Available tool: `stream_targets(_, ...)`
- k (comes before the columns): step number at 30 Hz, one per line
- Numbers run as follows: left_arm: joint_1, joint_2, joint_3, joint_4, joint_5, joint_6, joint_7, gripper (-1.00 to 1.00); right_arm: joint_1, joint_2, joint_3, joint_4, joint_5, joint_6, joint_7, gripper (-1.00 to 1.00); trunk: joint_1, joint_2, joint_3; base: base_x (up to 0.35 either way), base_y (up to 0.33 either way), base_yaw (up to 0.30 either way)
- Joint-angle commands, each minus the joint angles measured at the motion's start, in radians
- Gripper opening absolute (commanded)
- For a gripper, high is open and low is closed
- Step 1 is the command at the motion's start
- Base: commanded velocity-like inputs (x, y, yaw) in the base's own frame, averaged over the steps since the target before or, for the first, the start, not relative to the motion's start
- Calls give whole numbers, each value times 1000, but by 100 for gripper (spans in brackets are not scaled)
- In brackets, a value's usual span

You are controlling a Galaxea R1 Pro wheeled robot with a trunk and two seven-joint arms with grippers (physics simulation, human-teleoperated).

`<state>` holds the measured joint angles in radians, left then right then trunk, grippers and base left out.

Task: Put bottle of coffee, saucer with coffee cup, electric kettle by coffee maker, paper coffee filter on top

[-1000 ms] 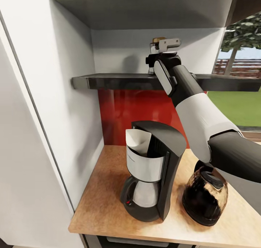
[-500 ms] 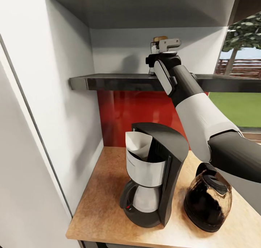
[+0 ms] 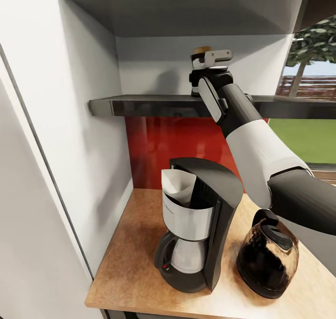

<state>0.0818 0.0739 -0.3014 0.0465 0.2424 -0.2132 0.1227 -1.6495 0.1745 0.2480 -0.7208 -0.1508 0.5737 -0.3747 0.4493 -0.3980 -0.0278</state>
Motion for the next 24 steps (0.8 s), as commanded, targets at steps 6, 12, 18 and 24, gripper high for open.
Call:
stream_targets(6, -1, -1, -8, 1, 8, -5, 2, 100, -1, 0, 2, 1, -13, 2, -9, -100, 1, -2, -2, 0, 0, 0)
stream_targets(12, -1, -1, -8, 1, 8, -5, 2, 100, -1, 0, 2, 0, -13, 2, -9, -100, 1, -2, -2, 0, 0, 0)
stream_targets(18, -1, 0, -8, 1, 8, -5, 2, 100, -1, 0, 2, 0, -13, 2, -9, -100, 1, -2, -2, 0, 0, 0)
stream_targets(24, -1, 0, -8, 1, 8, -6, 2, 100, -1, 0, 2, -1, -13, 2, -9, -100, 1, -2, -2, 0, 0, 0)
